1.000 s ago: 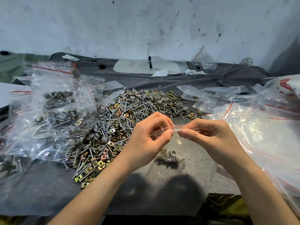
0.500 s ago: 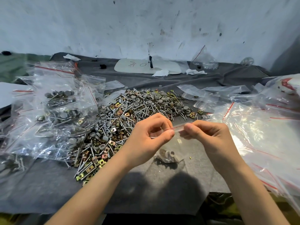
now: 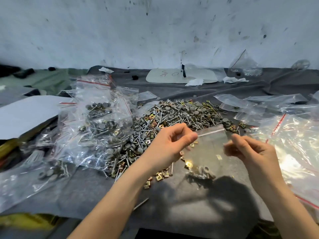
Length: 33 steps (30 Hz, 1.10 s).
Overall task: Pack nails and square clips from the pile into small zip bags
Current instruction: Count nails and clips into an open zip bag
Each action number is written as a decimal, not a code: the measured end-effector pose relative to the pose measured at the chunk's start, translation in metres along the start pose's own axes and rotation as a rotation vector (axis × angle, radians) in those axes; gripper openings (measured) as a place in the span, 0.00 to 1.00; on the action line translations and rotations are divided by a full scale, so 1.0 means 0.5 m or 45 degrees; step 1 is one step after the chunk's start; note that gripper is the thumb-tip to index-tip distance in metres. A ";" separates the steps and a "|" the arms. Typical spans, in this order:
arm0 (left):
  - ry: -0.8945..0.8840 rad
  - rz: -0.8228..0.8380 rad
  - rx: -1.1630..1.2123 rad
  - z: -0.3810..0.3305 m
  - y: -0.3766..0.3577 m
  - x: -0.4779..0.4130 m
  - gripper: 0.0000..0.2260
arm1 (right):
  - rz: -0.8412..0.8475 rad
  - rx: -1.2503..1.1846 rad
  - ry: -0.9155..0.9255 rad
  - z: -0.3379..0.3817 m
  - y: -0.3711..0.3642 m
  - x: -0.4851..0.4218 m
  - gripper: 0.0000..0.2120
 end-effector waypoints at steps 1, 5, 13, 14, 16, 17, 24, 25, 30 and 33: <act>0.076 -0.037 0.075 0.000 0.014 -0.002 0.10 | -0.048 0.053 -0.056 -0.020 0.008 0.004 0.10; 0.103 -0.358 0.565 -0.037 0.132 -0.018 0.07 | -0.112 0.210 -0.206 -0.077 0.017 0.023 0.07; -0.141 -1.287 -0.537 -0.110 0.362 -0.039 0.26 | -0.026 0.332 -0.137 -0.079 0.010 0.022 0.07; -0.178 -1.354 -0.714 -0.110 0.351 -0.035 0.31 | -0.030 0.336 -0.133 -0.082 0.011 0.020 0.08; -0.290 -1.332 -0.927 -0.094 0.287 -0.033 0.34 | -0.031 0.358 -0.141 -0.088 0.008 0.016 0.11; -0.341 -1.228 -0.933 -0.076 0.235 -0.037 0.36 | -0.021 0.388 -0.143 -0.090 0.008 0.017 0.11; -0.138 -0.084 -0.974 0.105 -0.175 -0.048 0.33 | 0.021 0.683 -0.065 -0.083 -0.003 0.021 0.10; -0.078 -0.044 -1.008 0.122 -0.196 -0.048 0.30 | 0.014 0.721 -0.060 -0.081 -0.002 0.022 0.08; -0.177 0.014 -1.033 0.144 -0.200 -0.045 0.14 | -0.211 0.930 0.077 -0.019 0.035 0.023 0.06; -0.189 0.035 -0.964 0.144 -0.203 -0.045 0.12 | -0.373 1.139 0.199 0.027 0.089 -0.026 0.03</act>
Point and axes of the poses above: each hand's wrist, its own x-axis away from the middle knuckle, its own y-axis out of the back of the hand, z = x × y, the point moved 3 cm from there along -x, towards the middle knuckle, and after that the axes turned 4 degrees about z, right-handed, at the moved point
